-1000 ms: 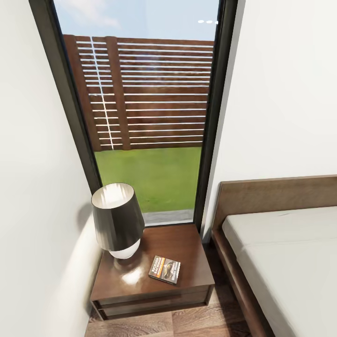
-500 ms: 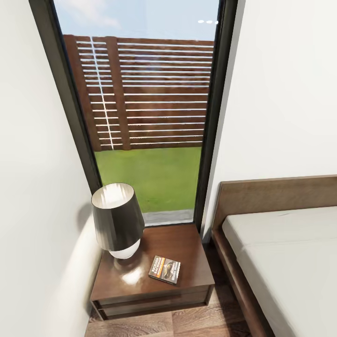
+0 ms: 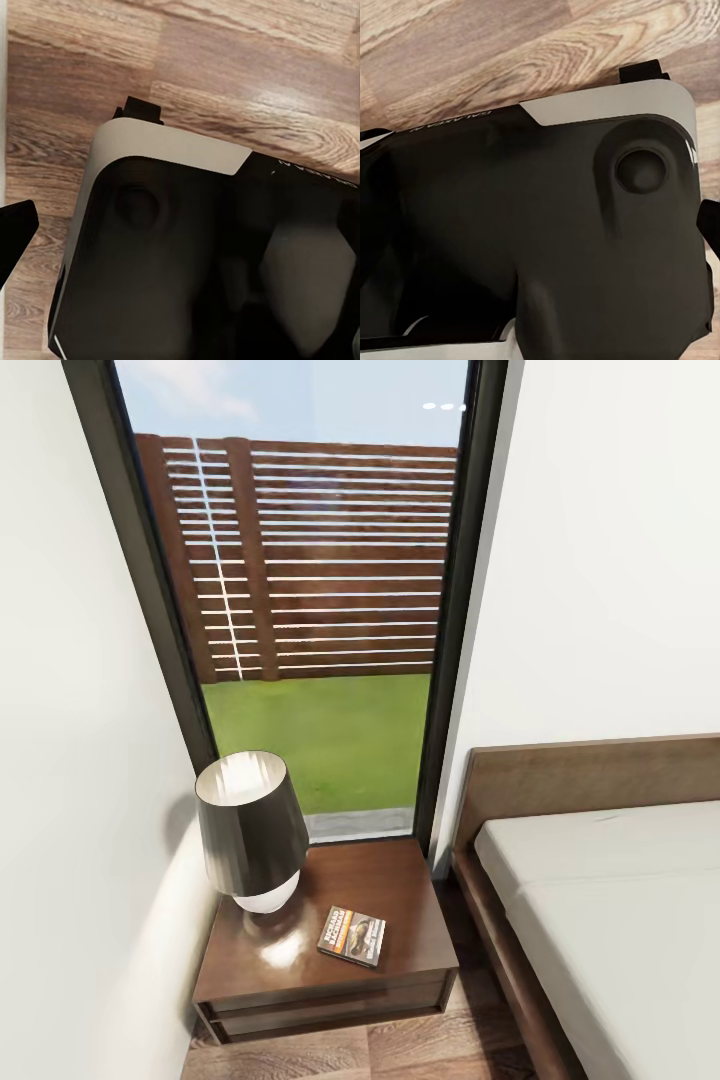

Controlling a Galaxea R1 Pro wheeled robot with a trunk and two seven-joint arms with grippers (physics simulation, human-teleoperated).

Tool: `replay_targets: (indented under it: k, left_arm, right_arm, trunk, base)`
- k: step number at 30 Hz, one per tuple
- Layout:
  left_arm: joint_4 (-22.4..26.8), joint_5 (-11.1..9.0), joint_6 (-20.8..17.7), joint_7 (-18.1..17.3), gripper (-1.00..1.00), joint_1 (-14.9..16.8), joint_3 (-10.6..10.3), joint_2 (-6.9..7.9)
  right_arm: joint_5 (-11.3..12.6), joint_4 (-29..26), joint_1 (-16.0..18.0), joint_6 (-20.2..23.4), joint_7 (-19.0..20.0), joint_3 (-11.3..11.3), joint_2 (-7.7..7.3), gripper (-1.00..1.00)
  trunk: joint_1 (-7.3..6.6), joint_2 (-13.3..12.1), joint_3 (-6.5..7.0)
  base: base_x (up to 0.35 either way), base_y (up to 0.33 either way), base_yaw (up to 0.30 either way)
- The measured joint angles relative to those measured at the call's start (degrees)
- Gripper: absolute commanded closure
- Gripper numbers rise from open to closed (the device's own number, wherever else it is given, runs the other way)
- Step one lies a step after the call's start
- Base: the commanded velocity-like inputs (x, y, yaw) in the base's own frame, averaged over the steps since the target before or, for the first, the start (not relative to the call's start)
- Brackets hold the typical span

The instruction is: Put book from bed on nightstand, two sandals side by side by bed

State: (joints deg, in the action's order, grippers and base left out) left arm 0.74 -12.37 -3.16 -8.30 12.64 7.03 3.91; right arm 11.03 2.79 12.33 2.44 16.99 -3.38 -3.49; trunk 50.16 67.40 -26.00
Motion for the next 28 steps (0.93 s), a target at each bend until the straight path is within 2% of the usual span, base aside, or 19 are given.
replay_targets:
  k: [28]
  left_arm:
    - [0.0,0.0,0.0,0.0,-1.0,0.0,0.0,-0.01]
  right_arm:
    - [0.0,0.0,0.0,0.0,0.0,0.0,0.0,-1.0]
  trunk:
    - [0.0,0.0,0.0]
  base:
    - [0.0,0.0,0.0]
